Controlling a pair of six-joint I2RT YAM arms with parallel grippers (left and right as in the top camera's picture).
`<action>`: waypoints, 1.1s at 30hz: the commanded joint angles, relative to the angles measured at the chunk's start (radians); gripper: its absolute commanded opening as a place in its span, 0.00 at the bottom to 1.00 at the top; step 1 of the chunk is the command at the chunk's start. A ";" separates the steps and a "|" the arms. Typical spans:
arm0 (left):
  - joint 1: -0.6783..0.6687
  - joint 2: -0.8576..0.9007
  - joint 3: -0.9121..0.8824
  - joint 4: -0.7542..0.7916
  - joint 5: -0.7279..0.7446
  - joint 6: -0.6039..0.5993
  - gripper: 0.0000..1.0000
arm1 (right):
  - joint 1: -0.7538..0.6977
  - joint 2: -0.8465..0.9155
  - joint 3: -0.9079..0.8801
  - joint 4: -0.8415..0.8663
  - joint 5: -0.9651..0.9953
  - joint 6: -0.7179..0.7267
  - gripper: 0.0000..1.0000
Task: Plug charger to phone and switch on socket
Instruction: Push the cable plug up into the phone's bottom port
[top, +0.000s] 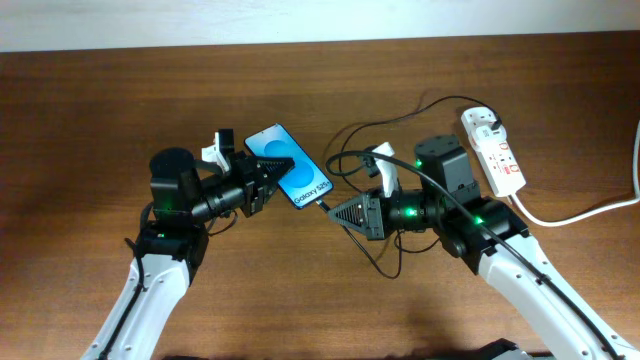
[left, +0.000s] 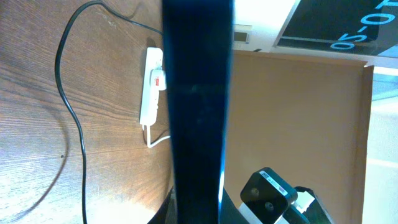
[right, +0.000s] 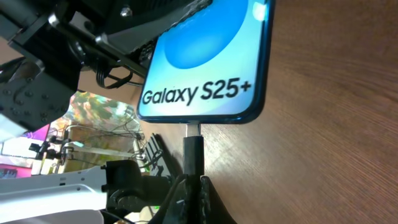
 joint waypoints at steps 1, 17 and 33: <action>0.002 -0.008 0.016 0.010 -0.015 0.020 0.00 | 0.008 -0.018 -0.001 -0.001 -0.059 0.004 0.04; 0.002 -0.008 0.016 0.010 0.024 0.021 0.00 | 0.008 -0.026 -0.001 0.037 0.040 0.004 0.04; -0.016 -0.008 0.016 0.010 0.031 0.020 0.00 | 0.011 -0.021 -0.001 0.049 0.084 0.004 0.04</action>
